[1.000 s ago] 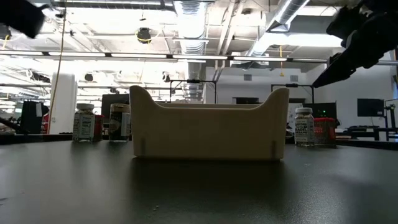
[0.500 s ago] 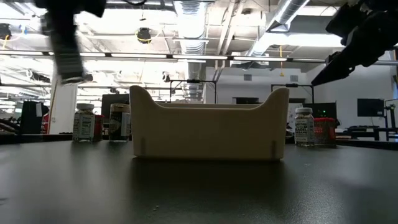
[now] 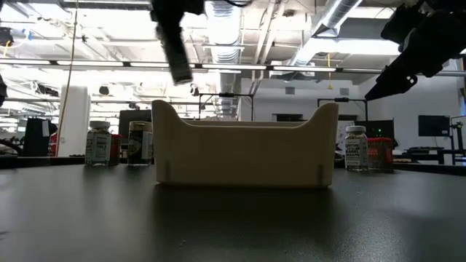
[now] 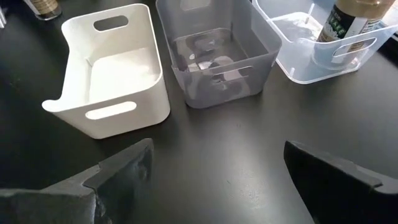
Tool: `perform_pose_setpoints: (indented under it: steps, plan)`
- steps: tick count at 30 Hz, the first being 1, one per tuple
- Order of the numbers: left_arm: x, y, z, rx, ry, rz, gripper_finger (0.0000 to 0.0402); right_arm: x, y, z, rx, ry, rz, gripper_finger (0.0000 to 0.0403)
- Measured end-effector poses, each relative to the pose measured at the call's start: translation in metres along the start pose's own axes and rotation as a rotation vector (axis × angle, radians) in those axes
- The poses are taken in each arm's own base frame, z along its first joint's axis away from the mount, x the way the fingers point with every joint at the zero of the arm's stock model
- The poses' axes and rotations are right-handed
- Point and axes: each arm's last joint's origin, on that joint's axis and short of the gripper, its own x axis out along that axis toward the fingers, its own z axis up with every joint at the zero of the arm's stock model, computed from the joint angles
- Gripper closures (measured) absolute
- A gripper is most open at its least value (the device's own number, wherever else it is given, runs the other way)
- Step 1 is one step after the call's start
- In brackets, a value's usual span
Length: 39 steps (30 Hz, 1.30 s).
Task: Sort spices by type
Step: Put the bottom left white seasoning bottle into the black transparent bin
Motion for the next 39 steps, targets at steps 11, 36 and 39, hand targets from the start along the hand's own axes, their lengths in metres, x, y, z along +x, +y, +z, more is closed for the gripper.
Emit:
perform_pose_setpoints:
  steps: [11, 36, 39]
  plan:
    - [0.064, 0.003, 0.057, 0.225, 0.092, -0.104, 0.0209, 0.000, 0.000, 0.000, -0.003, 0.000, 0.000, 0.0014]
    - [0.164, -0.026, 0.055, 0.221, 0.293, -0.193, 0.0209, 0.000, 0.000, 0.000, 0.000, -0.002, 0.000, 0.0014]
    - [0.169, -0.024, 0.054, 0.220, 0.277, -0.190, 0.0209, 0.000, 0.000, 0.000, 0.000, -0.003, 0.000, 0.0014]
